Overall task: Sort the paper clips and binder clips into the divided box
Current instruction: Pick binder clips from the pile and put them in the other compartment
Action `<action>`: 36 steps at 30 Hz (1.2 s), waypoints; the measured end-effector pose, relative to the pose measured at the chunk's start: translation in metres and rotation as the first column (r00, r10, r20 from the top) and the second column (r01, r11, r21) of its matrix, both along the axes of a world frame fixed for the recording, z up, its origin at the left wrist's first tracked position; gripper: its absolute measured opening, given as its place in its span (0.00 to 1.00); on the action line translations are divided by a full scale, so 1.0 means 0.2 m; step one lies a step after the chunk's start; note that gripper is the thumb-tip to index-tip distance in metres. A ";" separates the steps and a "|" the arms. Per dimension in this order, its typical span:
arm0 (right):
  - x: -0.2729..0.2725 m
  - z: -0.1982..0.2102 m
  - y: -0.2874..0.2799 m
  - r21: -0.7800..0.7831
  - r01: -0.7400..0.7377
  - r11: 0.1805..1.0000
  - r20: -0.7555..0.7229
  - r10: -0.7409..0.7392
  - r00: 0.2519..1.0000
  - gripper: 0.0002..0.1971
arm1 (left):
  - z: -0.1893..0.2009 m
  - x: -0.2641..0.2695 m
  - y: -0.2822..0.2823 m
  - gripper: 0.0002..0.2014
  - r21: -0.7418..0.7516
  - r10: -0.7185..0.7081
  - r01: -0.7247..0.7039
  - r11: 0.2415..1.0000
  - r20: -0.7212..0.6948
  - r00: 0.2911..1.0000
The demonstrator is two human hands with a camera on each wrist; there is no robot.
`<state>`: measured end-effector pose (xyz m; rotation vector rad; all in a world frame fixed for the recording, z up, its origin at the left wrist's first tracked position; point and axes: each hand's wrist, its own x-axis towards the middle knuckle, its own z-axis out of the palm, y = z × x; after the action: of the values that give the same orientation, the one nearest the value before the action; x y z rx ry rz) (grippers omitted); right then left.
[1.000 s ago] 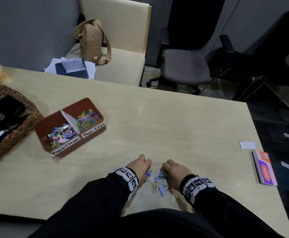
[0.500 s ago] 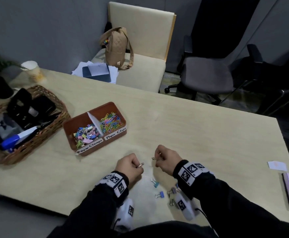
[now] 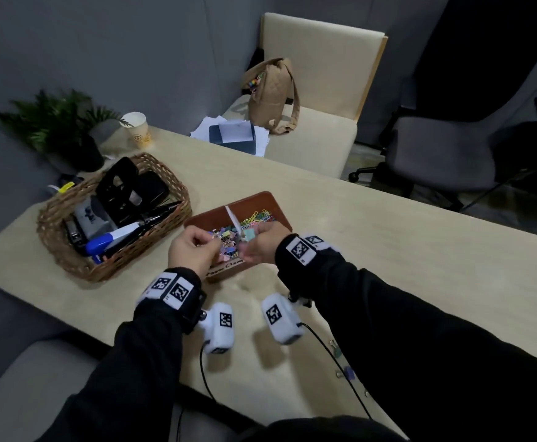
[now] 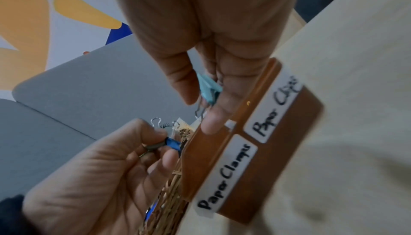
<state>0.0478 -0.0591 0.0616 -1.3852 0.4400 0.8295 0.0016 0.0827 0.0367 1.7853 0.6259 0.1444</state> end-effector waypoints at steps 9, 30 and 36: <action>-0.08 0.00 -0.19 -0.302 -0.152 0.941 0.320 0.250 0.914 0.14 | -0.08 -0.06 -0.03 0.12 0.187 -0.204 0.207 0.960 -0.038 0.978; -0.90 -0.35 -1.31 -0.827 -0.466 0.315 -0.123 0.707 0.696 0.15 | -0.38 -0.40 -0.97 0.20 0.345 -0.754 0.926 -0.153 -0.647 0.116; -0.95 -0.47 -1.29 -0.865 -0.436 0.247 -0.099 0.768 0.633 0.13 | -0.41 -0.40 -1.02 0.12 0.377 -0.750 0.920 -0.105 -0.637 0.176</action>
<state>-0.1427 -0.3180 -0.0317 -2.7270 -0.0986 1.0109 -0.0781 -0.1217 -0.0460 2.6912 -0.7924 -0.9082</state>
